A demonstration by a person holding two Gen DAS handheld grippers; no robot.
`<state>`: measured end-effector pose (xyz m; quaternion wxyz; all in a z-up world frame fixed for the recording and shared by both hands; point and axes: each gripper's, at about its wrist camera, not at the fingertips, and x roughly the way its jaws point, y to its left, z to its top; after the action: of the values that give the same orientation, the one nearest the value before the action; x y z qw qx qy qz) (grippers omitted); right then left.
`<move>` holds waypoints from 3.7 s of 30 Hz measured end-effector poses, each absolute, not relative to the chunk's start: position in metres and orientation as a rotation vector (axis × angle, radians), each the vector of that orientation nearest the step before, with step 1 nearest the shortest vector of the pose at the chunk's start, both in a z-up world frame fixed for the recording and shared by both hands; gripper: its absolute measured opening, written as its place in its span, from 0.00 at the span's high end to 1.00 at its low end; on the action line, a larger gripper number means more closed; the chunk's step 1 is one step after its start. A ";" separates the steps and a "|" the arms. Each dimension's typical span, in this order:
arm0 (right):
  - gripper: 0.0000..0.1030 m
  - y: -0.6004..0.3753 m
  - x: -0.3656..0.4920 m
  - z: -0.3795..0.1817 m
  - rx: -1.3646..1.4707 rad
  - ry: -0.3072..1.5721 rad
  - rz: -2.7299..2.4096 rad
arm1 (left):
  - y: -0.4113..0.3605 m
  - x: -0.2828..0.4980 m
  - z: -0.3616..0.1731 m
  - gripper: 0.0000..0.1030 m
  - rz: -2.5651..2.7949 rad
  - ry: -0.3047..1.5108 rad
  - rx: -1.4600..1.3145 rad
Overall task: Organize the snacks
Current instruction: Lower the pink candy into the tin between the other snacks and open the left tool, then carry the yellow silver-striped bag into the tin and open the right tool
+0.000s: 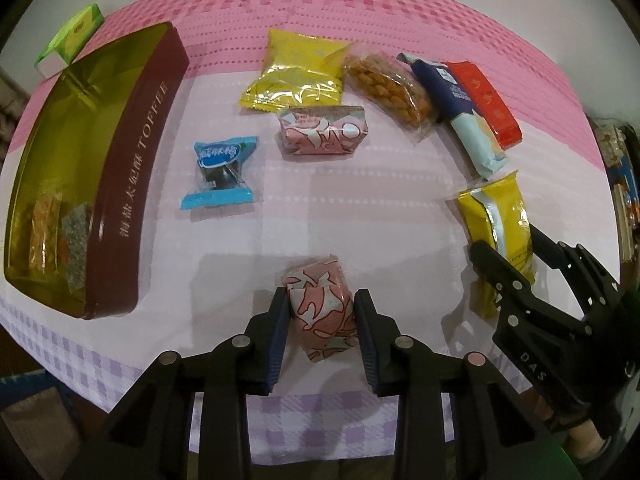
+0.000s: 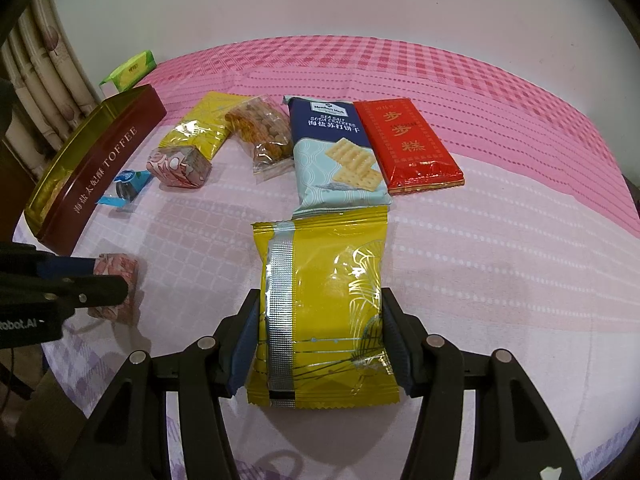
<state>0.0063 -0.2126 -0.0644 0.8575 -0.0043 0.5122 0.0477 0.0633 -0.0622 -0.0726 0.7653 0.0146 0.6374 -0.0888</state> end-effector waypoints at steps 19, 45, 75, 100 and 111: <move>0.48 -0.201 0.012 -0.066 -0.049 1.106 0.016 | -0.021 0.060 -0.011 0.68 -0.260 1.259 0.088; 0.49 -0.195 0.016 -0.066 0.015 1.144 -0.112 | 0.143 0.098 -0.029 0.68 -0.068 1.256 0.051; 0.50 -0.154 0.008 -0.037 0.077 1.129 -0.127 | 0.166 0.098 -0.049 0.61 -0.065 1.260 0.006; 0.50 0.012 0.069 0.018 -0.009 1.046 0.172 | 0.241 0.080 0.002 0.30 0.141 1.052 -0.050; 0.50 0.076 0.095 -0.005 -0.043 1.079 0.238 | 0.278 0.082 -0.009 0.30 0.223 1.090 -0.068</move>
<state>0.0947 0.0764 -0.0049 0.8509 -0.0205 0.5125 0.1132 0.0821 0.2780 -0.0093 0.8486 -0.0323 0.5173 0.1056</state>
